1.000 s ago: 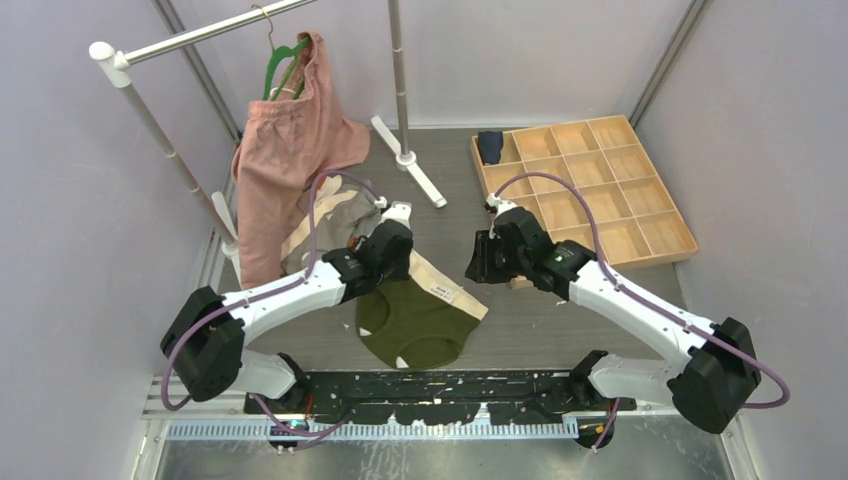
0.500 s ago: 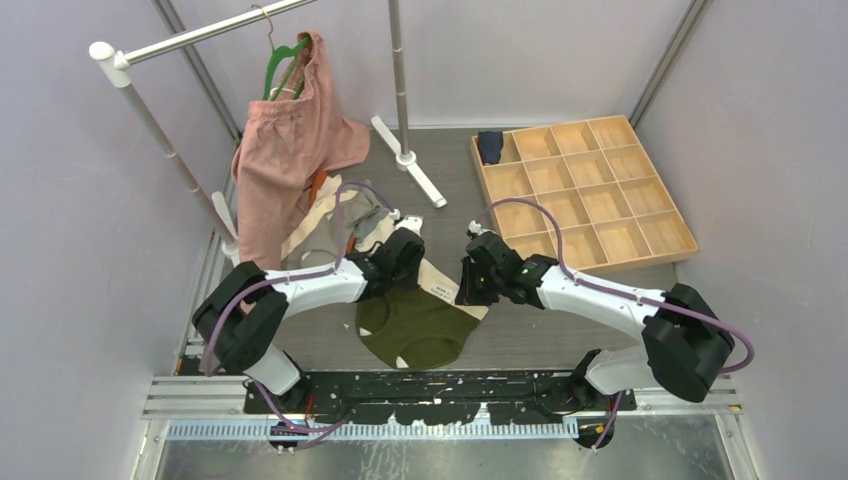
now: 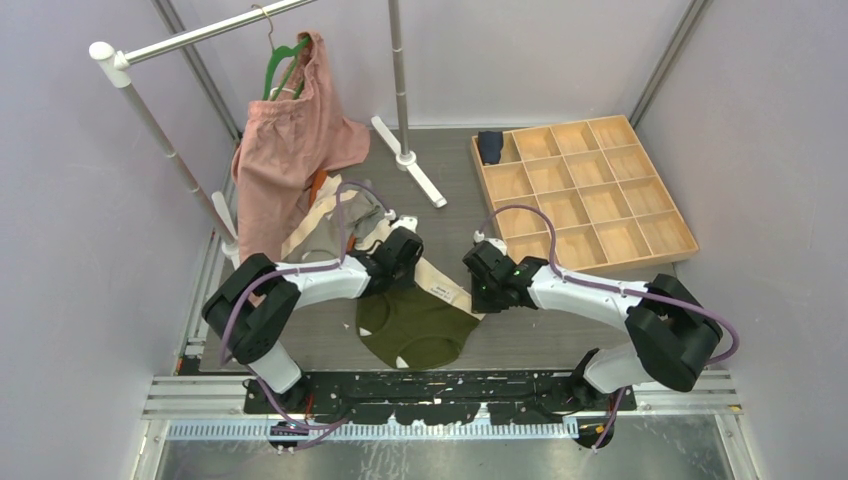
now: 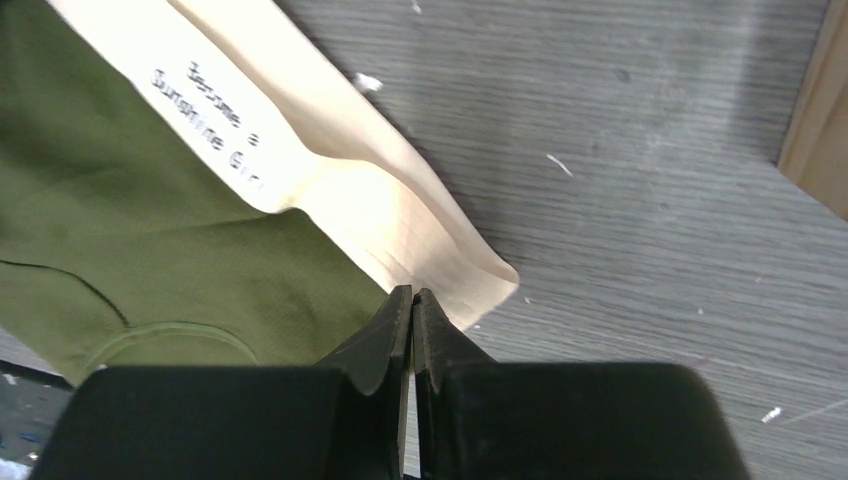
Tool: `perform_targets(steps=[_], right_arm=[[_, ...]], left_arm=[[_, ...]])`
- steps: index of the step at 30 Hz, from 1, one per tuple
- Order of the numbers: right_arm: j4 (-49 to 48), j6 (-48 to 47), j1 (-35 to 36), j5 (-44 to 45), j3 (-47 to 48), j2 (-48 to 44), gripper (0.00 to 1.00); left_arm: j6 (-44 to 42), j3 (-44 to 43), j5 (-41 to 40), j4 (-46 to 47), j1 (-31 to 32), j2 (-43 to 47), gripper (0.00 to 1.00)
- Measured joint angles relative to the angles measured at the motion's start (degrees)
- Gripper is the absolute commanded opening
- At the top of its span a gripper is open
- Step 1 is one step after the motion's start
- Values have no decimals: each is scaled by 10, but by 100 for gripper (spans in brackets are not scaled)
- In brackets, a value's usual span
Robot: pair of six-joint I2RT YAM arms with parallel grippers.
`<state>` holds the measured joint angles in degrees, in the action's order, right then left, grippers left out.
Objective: Roll the underwear
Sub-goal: Flatten out the underwear at the center of the board.
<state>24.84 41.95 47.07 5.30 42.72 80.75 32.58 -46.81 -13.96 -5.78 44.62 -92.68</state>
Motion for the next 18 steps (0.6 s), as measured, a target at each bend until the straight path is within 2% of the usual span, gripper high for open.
perform_targets(steps=[6,12,15,18], right_arm=[[28,-2,2,16,-13,0,10],[79,-20,5,75,-11,-15,10],[100,-30,5,97,-11,-54,9],[82,-33,4,78,-11,-127,9]], left_arm=[[0,0,-1,9,-8,-5,1],[-4,-1,-1,21,-16,-11,1],[-12,-7,0,23,-18,-16,1],[-17,-8,0,25,-19,-17,1]])
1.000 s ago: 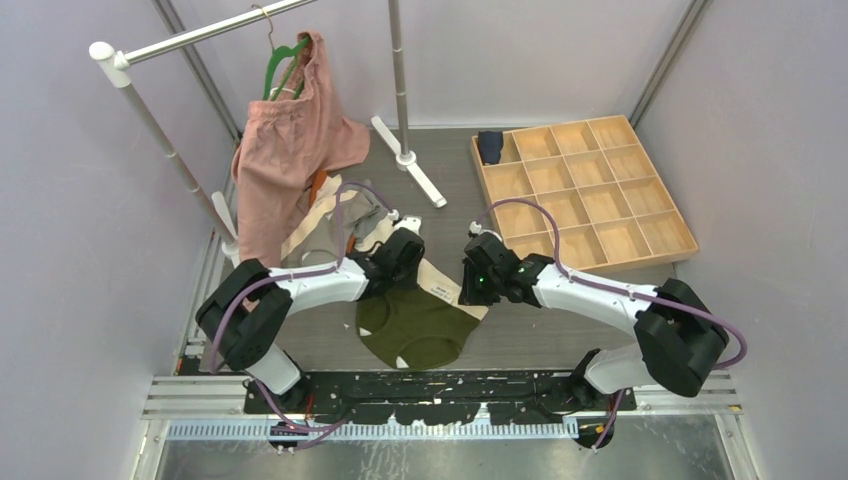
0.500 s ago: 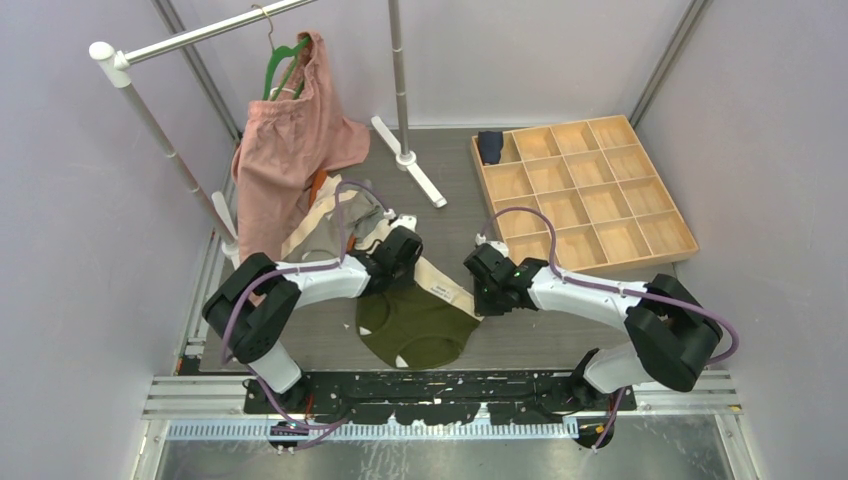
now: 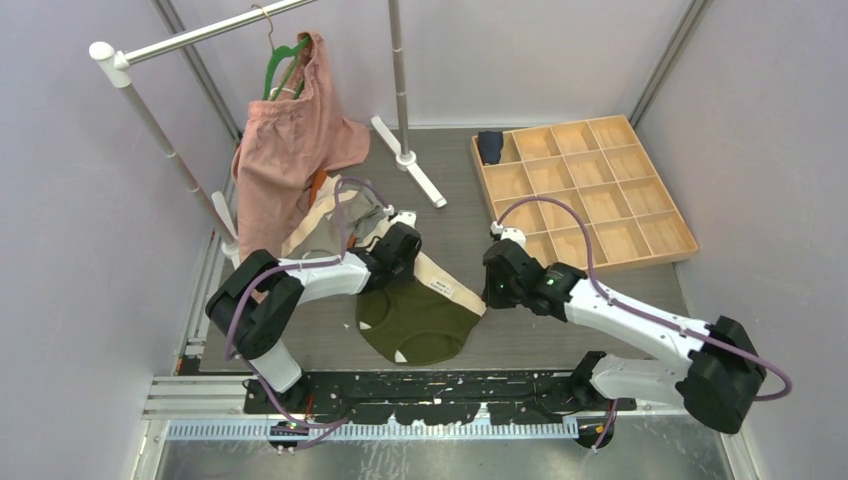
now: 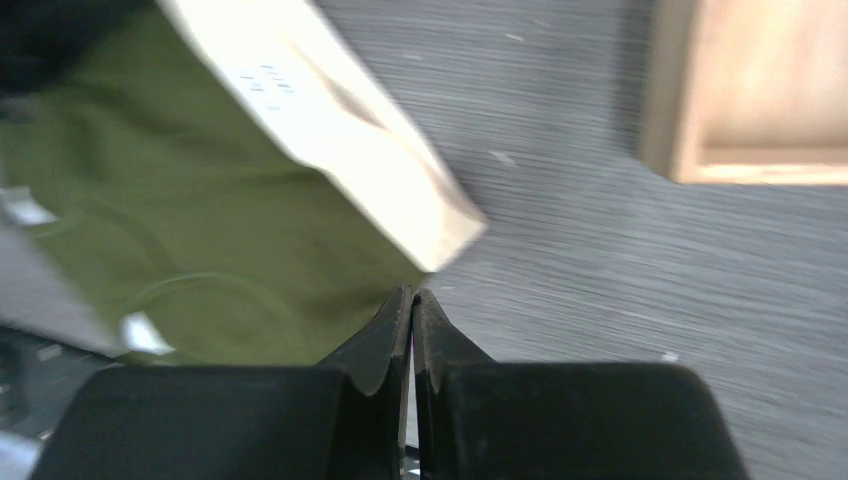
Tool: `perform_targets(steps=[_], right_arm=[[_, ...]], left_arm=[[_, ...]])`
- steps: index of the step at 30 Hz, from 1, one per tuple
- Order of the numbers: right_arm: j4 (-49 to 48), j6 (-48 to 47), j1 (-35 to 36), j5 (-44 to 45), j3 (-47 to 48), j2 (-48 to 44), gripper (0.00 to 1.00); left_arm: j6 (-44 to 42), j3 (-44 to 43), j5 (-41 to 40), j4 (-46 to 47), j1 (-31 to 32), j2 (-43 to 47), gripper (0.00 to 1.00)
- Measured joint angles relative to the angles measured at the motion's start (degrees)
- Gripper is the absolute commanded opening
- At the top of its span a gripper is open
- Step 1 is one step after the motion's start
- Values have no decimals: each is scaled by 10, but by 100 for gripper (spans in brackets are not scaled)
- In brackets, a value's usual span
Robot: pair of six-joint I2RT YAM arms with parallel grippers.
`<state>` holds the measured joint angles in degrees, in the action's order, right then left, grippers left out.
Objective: Roll the underwear
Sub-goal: Flatten out the underwear at the center of the board.
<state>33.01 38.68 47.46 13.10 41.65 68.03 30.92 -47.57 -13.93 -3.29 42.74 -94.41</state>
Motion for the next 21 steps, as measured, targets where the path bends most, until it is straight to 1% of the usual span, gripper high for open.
perform_targets(steps=[2,4,6,9,12,15,21], right_arm=[[-29,3,1,-33,0,-33,9],[-69,8,3,-75,0,-43,9],[-102,17,12,-103,-1,-29,9],[-137,24,47,-124,-2,19,9],[-148,25,89,-119,-2,71,8],[-144,28,117,-101,-2,104,8],[-124,43,130,-56,-9,124,8]], left_arm=[[-1,0,0,0,0,0,1],[-2,0,0,0,0,0,1],[-2,0,0,0,0,0,1],[-3,0,0,0,0,0,1],[-3,-1,0,0,0,-1,1],[-4,-4,0,1,-1,-4,1],[-8,-11,0,3,-2,-12,1]])
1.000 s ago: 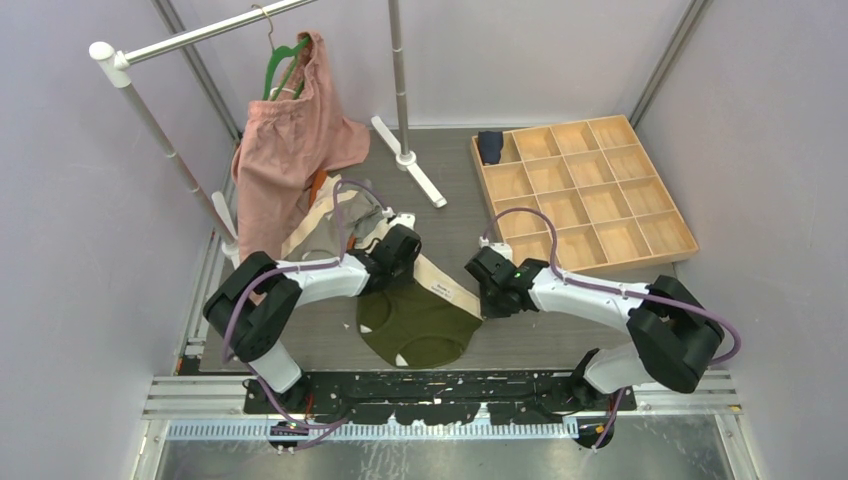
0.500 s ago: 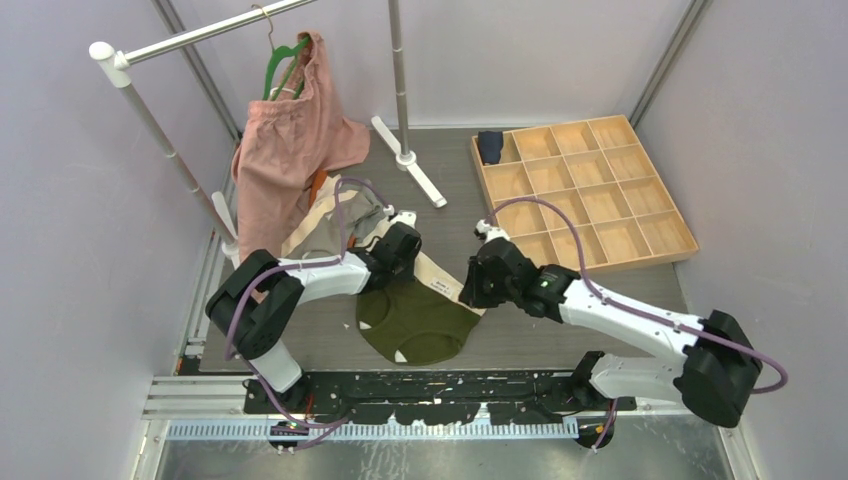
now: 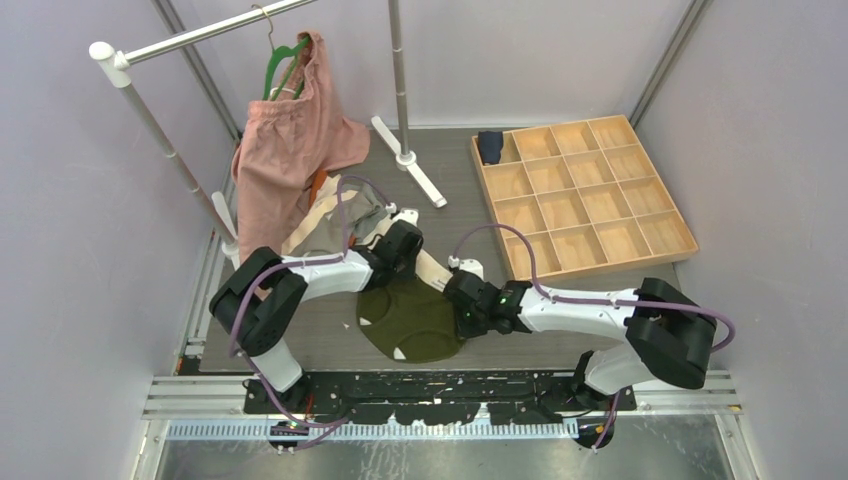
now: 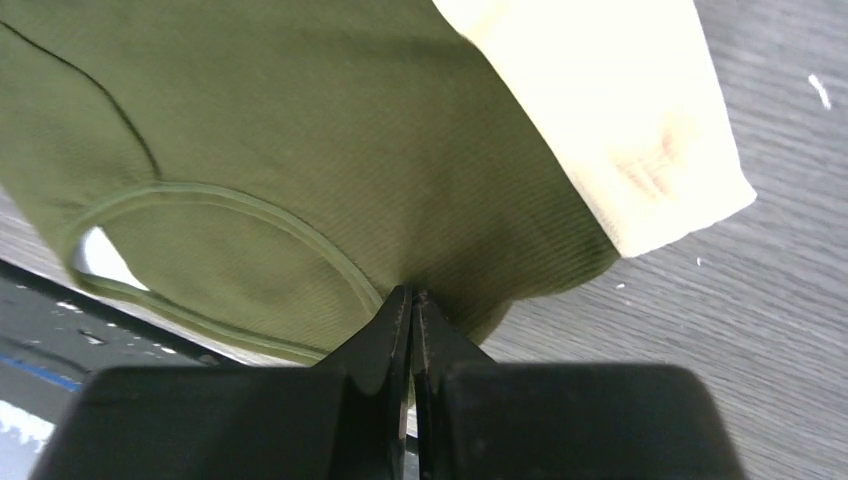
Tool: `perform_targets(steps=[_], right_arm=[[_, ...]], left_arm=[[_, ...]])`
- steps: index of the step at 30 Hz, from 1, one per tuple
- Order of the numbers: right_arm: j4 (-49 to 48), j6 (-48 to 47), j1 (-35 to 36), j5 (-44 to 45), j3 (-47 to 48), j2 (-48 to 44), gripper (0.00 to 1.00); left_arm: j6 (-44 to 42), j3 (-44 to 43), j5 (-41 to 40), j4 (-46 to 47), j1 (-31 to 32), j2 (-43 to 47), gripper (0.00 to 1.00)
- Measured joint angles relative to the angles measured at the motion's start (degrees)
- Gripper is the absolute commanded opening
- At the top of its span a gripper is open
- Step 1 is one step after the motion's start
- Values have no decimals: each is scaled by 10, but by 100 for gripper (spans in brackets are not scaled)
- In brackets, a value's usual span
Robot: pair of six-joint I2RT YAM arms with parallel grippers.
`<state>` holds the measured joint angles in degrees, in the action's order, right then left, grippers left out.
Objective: Roll the underwear
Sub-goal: Flatten out the underwear at the center of the board.
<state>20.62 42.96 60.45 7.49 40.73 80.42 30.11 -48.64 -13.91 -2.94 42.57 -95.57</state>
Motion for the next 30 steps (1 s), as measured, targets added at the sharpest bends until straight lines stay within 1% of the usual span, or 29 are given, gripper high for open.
perform_targets(steps=[7,11,14,17,19,21,23,25,27,30], right_arm=[[7,21,31,-2,-20,6,8],[1,25,52,-30,-25,3,9],[23,23,65,-52,-30,-21,9],[65,16,70,-35,-28,-92,19],[88,9,70,-5,-19,-141,25],[101,-2,69,40,0,-195,38],[104,-11,65,82,20,-223,47],[109,-14,57,118,38,-232,49],[116,-16,35,139,51,-225,50],[127,-15,-16,134,53,-203,50]], left_arm=[[-5,-11,1,6,-3,-12,1],[-6,-14,1,7,-3,-15,1],[-7,-16,3,8,-3,-17,1],[-9,-17,6,9,-4,-17,1],[-15,-17,11,9,-5,-17,1],[-23,-20,23,4,-6,-15,1],[-31,-24,37,-5,-6,-9,1],[-38,-31,52,-12,-6,4,5],[-41,-33,63,-17,-6,28,11],[-43,-32,71,-24,-6,76,17]])
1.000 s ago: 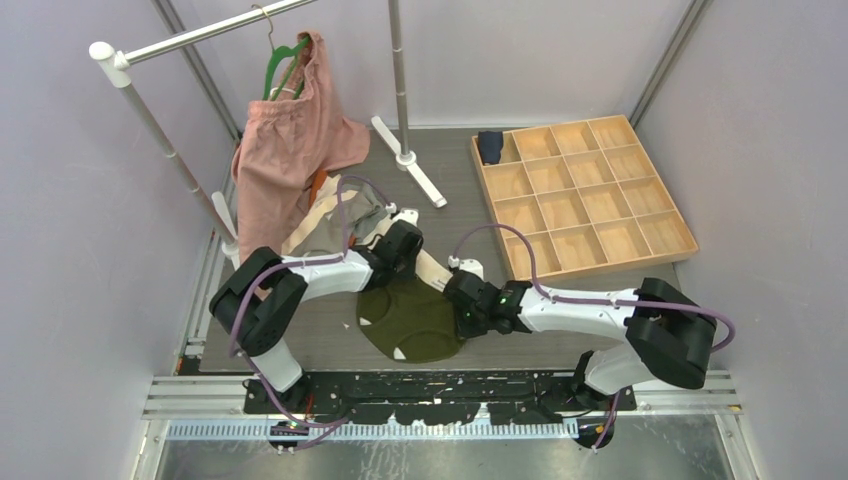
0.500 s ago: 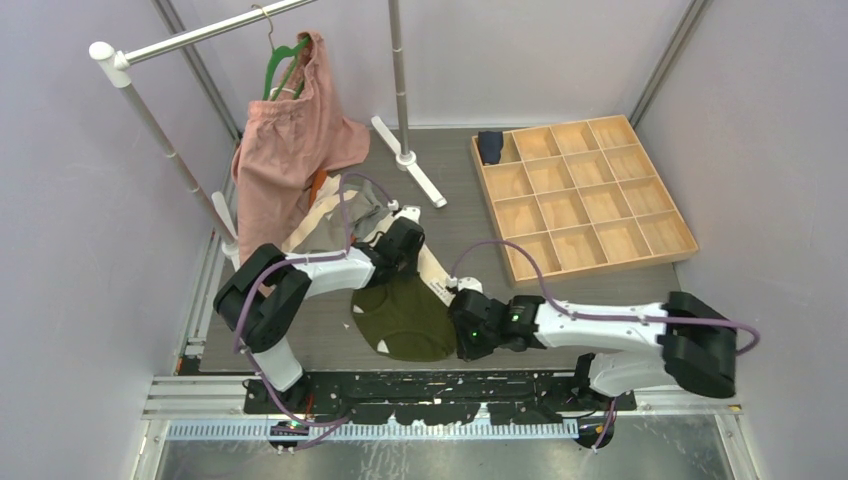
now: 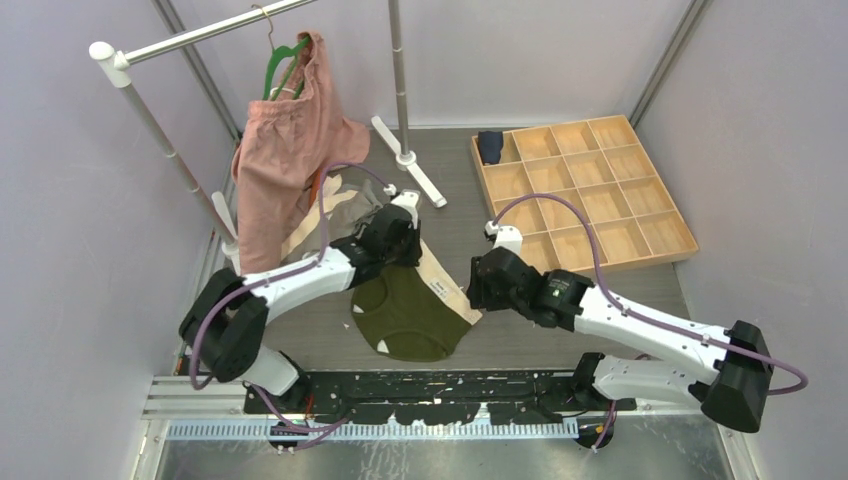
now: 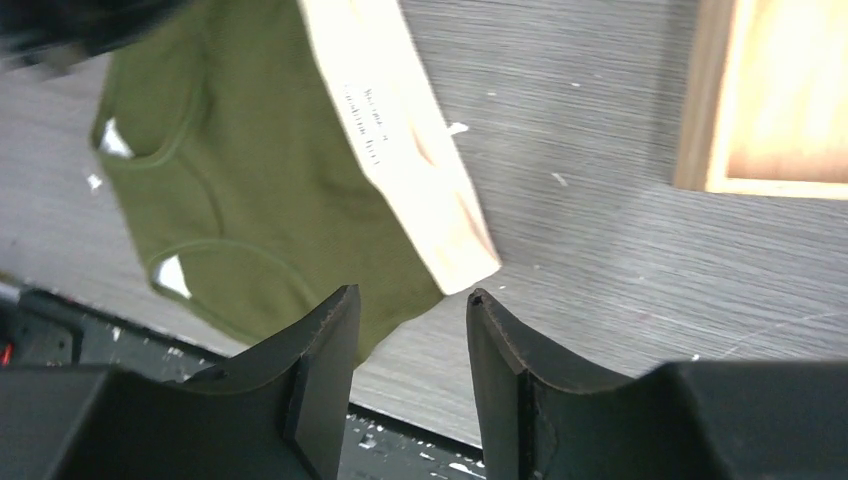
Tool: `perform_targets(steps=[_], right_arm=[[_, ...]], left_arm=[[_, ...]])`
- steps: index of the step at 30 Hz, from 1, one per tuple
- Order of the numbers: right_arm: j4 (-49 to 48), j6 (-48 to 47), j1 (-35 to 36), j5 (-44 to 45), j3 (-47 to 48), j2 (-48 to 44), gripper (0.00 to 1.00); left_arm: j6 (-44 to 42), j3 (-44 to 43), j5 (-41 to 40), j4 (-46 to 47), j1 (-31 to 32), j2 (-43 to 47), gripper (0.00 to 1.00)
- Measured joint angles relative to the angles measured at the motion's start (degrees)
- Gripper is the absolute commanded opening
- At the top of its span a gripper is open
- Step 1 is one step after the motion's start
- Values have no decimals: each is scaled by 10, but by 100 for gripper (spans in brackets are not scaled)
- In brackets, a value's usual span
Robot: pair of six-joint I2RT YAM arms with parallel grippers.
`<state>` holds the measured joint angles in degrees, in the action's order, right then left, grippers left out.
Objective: Roll the underwear
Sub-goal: Flatten out the underwear at the center of the board, then fold the underwear at the center of the board.
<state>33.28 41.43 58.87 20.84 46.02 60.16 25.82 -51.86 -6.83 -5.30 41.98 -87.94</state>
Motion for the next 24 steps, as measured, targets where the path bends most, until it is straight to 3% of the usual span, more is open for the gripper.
perform_targets(steps=[4,7,15,24], right_arm=[[0,3,-73,-43,-9,20,49],[-3,-5,-107,-82,-12,37,44],[-69,-31,-113,-245,-9,149,26],[-110,-23,-113,-196,-26,254,18]], left_arm=[[6,21,-3,-5,0,79,24],[21,50,-18,-19,0,129,25],[82,189,-27,-47,-1,229,24],[125,215,-85,-90,-1,308,27]])
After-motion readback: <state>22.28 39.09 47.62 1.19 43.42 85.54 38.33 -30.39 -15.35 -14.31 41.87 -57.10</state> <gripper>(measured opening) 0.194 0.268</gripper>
